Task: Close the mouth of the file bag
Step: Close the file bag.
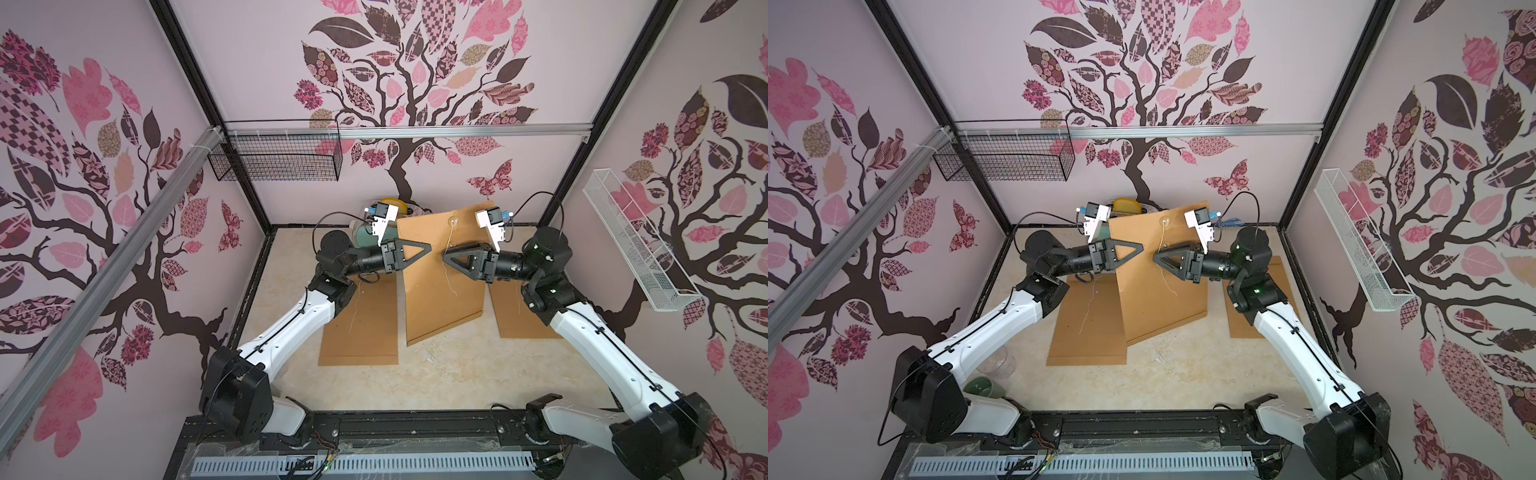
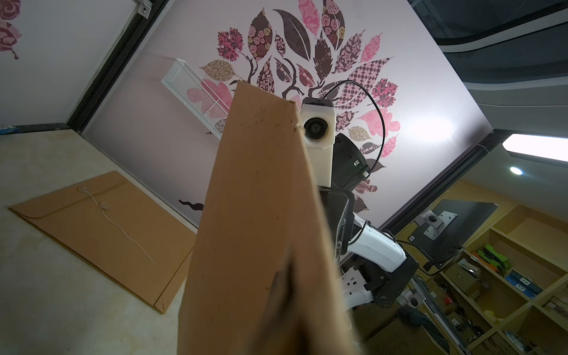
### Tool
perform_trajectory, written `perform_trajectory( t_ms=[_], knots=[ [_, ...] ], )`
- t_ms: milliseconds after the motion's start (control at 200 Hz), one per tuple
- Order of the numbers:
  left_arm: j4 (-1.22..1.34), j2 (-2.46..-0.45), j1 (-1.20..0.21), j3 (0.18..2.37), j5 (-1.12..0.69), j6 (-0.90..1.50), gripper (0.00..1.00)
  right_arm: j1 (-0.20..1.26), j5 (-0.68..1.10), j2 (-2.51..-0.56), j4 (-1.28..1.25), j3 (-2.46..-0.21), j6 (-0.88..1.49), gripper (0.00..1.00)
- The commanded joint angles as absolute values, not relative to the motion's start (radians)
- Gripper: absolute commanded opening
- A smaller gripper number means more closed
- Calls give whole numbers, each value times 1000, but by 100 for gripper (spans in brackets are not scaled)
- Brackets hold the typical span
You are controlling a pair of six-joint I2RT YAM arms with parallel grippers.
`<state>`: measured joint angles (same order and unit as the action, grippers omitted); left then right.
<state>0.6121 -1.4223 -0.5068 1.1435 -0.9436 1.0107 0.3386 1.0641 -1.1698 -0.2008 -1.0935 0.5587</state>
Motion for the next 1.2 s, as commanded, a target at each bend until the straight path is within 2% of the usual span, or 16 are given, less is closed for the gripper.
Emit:
perform_trajectory(
  t_ms=[0, 295, 685, 960, 1195],
  knots=[
    [638, -1405, -512, 1152, -934, 998, 0, 347, 1104, -1151, -248, -1070, 568, 31],
    [715, -1424, -514, 1150, -931, 1059, 0, 348, 1092, -1106, -278, -977, 563, 2],
    [775, -1425, -518, 1130, -920, 1107, 0, 348, 1040, -1102, -246, -951, 573, 0],
    [833, -1434, -534, 1133, -932, 1151, 0, 349, 941, -1115, 109, -1049, 435, 0],
    [769, -1432, -543, 1134, -936, 1101, 0, 350, 953, -1110, 141, -1072, 475, 0]
  ],
)
